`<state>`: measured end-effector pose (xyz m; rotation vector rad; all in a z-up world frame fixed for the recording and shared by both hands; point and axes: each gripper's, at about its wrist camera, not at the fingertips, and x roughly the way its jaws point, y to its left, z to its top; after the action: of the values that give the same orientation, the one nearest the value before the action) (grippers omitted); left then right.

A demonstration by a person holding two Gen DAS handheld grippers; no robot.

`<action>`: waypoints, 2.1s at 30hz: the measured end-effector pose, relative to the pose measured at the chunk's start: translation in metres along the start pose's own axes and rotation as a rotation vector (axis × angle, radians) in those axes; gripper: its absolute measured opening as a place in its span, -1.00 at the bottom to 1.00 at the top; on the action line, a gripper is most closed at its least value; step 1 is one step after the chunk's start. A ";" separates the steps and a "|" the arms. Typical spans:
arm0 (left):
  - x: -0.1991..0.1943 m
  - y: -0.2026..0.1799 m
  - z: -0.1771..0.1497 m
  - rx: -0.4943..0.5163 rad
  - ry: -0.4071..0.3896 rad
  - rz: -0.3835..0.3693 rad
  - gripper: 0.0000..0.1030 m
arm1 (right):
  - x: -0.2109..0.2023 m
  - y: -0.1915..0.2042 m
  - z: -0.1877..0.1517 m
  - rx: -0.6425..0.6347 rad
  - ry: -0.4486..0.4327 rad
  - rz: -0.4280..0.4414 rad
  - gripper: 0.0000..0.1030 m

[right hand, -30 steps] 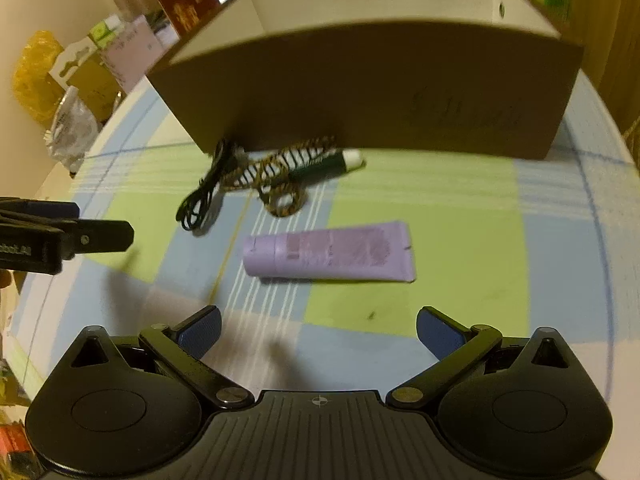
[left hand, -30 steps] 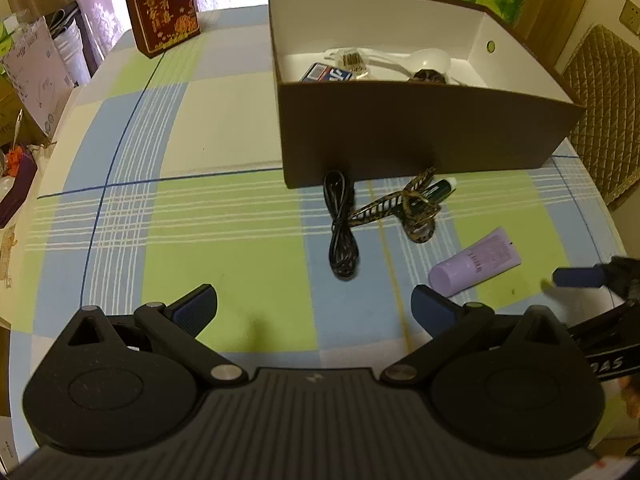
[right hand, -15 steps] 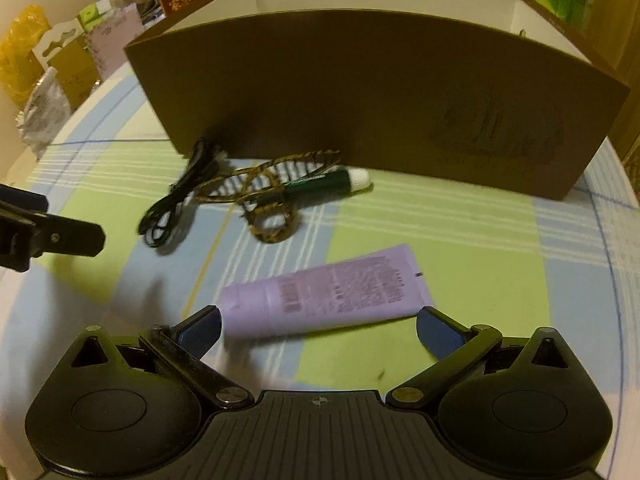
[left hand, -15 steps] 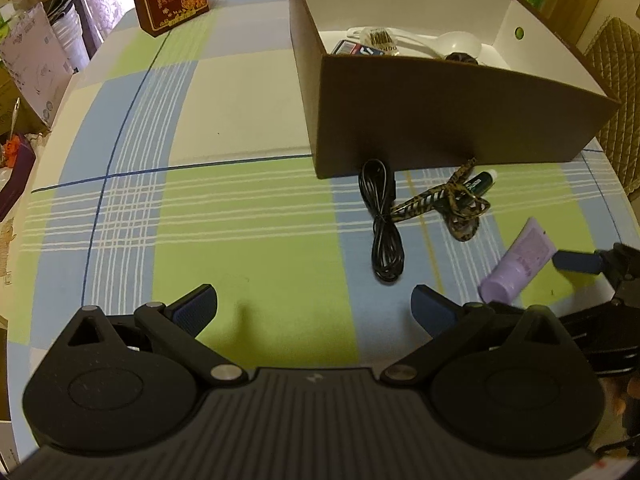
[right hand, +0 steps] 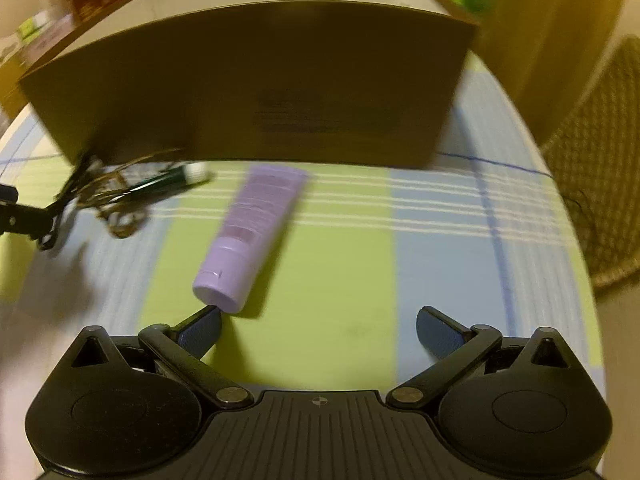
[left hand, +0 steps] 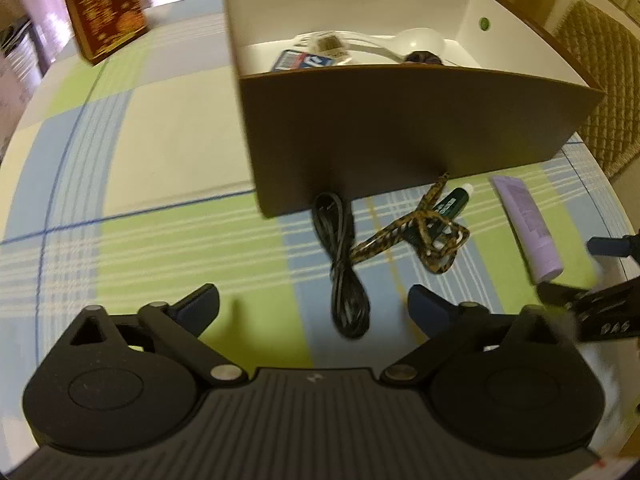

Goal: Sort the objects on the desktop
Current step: 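Grasp the black cable with the left gripper while the right gripper grasps the purple tube, then carry the black cable and purple tube over the box with both grippers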

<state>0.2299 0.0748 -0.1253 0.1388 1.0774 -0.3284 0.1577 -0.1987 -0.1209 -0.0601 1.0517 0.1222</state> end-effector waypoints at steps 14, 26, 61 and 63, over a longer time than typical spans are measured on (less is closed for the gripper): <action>0.018 0.013 0.007 0.015 -0.005 -0.031 -0.76 | -0.017 -0.010 0.010 0.097 -0.035 0.097 0.96; -0.011 0.040 -0.026 -0.148 0.040 0.010 -0.75 | 0.005 0.031 0.025 -0.056 -0.040 0.117 0.50; -0.032 -0.009 -0.059 -0.114 0.040 -0.024 -0.76 | -0.021 0.033 -0.008 -0.150 -0.029 0.201 -0.47; -0.036 -0.011 -0.063 -0.121 0.038 -0.026 -0.76 | -0.023 0.031 -0.010 -0.139 -0.018 0.219 -0.47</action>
<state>0.1579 0.0884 -0.1228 0.0234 1.1347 -0.2838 0.1336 -0.1707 -0.1052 -0.0693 1.0292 0.3941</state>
